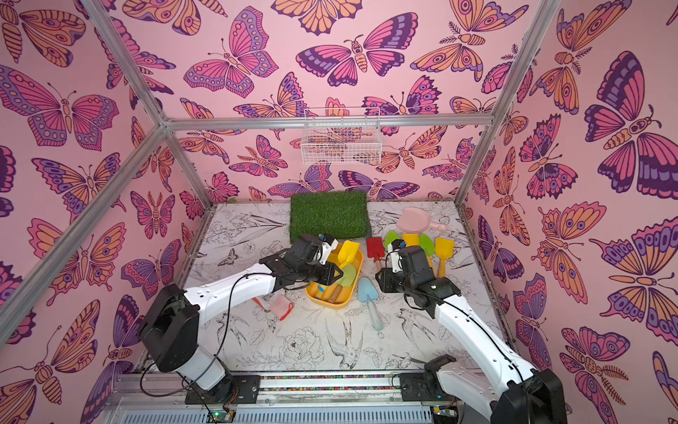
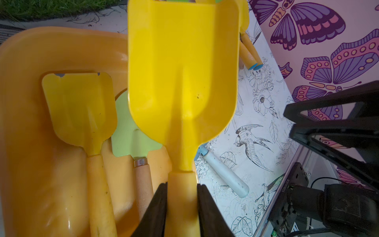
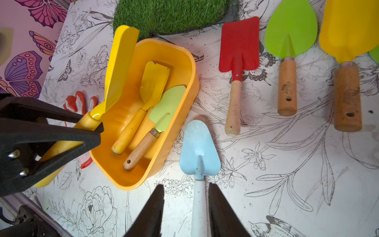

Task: Take the shovel out of the storage box
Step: Place the shovel at the center of the board.

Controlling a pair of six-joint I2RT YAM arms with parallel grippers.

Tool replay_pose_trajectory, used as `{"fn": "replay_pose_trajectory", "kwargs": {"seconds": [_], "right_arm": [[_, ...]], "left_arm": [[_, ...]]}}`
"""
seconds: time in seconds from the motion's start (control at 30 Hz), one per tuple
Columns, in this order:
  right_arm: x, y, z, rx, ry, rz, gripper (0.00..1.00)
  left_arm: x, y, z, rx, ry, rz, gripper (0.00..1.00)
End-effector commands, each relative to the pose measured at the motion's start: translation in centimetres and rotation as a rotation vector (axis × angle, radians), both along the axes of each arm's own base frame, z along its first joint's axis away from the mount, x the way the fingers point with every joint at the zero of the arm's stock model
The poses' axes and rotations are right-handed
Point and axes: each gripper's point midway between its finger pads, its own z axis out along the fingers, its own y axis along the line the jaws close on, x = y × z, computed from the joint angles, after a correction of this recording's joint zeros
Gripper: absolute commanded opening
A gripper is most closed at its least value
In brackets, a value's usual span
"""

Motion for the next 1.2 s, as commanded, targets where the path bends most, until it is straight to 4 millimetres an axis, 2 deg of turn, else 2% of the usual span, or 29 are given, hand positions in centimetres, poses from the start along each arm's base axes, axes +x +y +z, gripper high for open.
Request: {"fn": "replay_pose_trajectory", "kwargs": {"seconds": [0.0, 0.3, 0.53, 0.67, 0.87, 1.17], "right_arm": [[0.1, -0.4, 0.5, 0.015, -0.015, -0.027, 0.40], [-0.1, -0.2, 2.6, 0.095, -0.064, -0.054, 0.40], [-0.2, 1.0, 5.9, 0.233, -0.126, -0.038, 0.43], [-0.7, 1.8, 7.8, 0.322, -0.148, -0.015, 0.48], [-0.9, 1.8, 9.9, 0.421, -0.182, -0.042, 0.53], [-0.1, 1.1, 11.3, 0.536, -0.193, -0.159, 0.44]], "left_arm": [[-0.1, -0.3, 1.7, -0.059, -0.048, -0.033, 0.00], [-0.9, -0.2, 3.6, -0.102, -0.111, -0.074, 0.00], [-1.1, -0.3, 4.6, -0.139, -0.192, -0.113, 0.00], [-1.1, -0.9, 5.3, -0.188, -0.240, -0.138, 0.00], [-0.7, -2.0, 5.4, -0.204, -0.285, -0.162, 0.00], [-1.0, -4.0, 5.1, -0.193, -0.316, -0.187, 0.00]]}}
